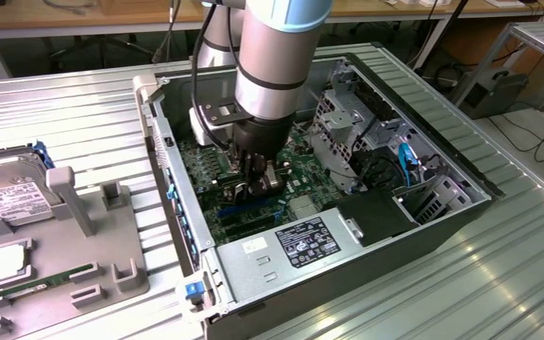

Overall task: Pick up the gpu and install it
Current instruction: 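Insert the gpu into the slot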

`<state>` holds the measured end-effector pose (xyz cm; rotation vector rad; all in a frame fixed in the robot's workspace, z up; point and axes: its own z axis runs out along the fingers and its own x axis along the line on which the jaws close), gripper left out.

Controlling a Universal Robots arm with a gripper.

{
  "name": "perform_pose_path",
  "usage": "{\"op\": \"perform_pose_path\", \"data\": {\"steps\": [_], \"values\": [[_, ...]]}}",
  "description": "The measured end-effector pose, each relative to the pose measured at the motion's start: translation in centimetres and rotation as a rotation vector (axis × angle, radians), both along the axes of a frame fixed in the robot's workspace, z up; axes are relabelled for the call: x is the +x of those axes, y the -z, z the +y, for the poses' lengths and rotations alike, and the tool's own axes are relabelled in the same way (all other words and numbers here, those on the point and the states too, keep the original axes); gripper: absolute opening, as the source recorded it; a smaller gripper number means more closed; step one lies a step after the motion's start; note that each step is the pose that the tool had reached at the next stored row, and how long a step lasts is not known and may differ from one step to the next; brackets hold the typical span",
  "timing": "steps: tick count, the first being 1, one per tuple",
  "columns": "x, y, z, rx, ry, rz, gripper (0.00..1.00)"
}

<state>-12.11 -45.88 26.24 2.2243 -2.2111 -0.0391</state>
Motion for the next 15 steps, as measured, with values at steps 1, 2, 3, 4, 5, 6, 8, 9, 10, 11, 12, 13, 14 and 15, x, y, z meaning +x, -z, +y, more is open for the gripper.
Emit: {"op": "perform_pose_path", "data": {"steps": [1,2,3,4,5,6,8,9,10,11,12,13,14,15], "values": [[0.00,0.01,-0.02,0.0000,0.000,0.0001,0.26],[-0.01,0.01,-0.04,0.0000,0.001,0.0002,0.26],[0.00,0.01,-0.06,0.0000,0.002,0.0004,0.26],[0.00,0.02,-0.08,0.0000,0.004,0.0007,0.26],[0.00,0.02,-0.09,0.0000,0.005,0.0010,0.26],[0.00,0.03,-0.12,0.0000,0.009,0.0015,0.26],[0.00,0.07,-0.18,-0.0001,0.019,0.0037,0.26],[0.00,0.13,-0.18,-0.0001,0.023,0.0051,0.26],[-0.01,0.17,-0.19,-0.0002,0.024,0.0065,0.26],[0.00,0.24,-0.18,-0.0002,0.025,0.0078,0.26],[0.00,0.38,-0.19,-0.0004,0.026,0.0105,0.26],[0.00,0.38,-0.07,0.0000,0.026,0.0106,0.26],[0.00,0.22,0.12,0.0002,0.026,0.0105,0.26],[0.00,0.06,0.22,0.0004,0.026,0.0106,0.26]]}}
